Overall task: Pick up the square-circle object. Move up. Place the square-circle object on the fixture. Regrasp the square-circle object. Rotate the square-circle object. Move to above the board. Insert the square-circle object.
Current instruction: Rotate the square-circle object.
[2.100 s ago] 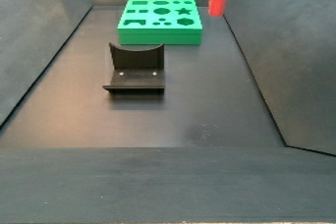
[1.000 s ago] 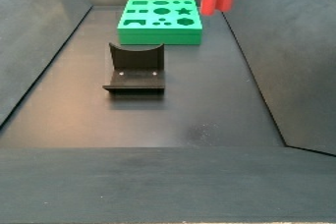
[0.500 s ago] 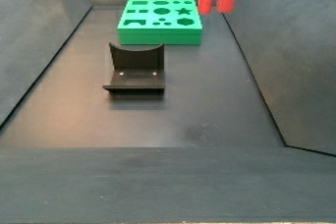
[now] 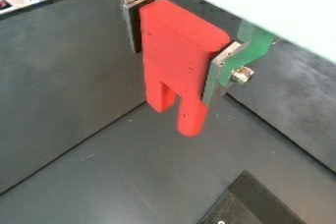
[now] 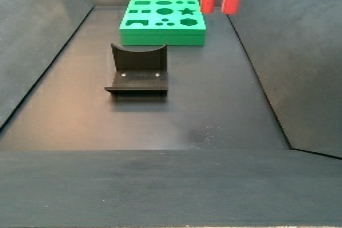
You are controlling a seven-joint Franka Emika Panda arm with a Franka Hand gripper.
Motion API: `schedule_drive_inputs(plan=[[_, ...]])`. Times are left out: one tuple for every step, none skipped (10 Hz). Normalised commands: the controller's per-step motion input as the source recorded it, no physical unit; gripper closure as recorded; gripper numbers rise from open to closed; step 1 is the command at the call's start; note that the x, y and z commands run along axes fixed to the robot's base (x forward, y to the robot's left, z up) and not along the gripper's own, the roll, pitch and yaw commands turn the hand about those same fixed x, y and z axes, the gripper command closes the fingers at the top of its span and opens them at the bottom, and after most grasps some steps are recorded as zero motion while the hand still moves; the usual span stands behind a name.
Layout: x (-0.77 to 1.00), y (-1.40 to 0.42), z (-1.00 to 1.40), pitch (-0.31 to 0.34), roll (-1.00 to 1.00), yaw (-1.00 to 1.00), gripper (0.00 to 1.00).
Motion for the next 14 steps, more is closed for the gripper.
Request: schedule_drive_inputs(plan=[[0.0, 0.0, -1.0, 0.079, -0.32, -0.19, 1.0], [0.01, 0.0, -1.0, 0.056, -0.32, -0.12, 1.0], [0.02, 0.01, -1.0, 0.012, -0.29, -0.09, 1.0], [0.01, 0.01, -1.0, -0.02, -0.24, -0.07, 1.0], [0.01, 0.01, -1.0, -0.057, -0.19, -0.06, 1.0], [0.01, 0.01, -1.0, -0.068, -0.18, -0.05, 1.0], [0.01, 0.02, -1.0, -0.068, -0.18, -0.05, 1.0], [0.02, 0.02, -1.0, -0.062, -0.18, -0.05, 1.0], [0.02, 0.02, -1.0, -0.06, -0.18, -0.05, 1.0], [0.02, 0.02, -1.0, -0.061, -0.18, -0.05, 1.0], [0.02, 0.03, -1.0, -0.063, -0.18, -0.05, 1.0], [0.02, 0.03, -0.87, -0.064, -0.18, -0.05, 1.0], [0.01, 0.03, -0.76, -0.063, -0.18, -0.05, 1.0], [0.01, 0.03, -0.5, -0.06, -0.18, -0.05, 1.0]])
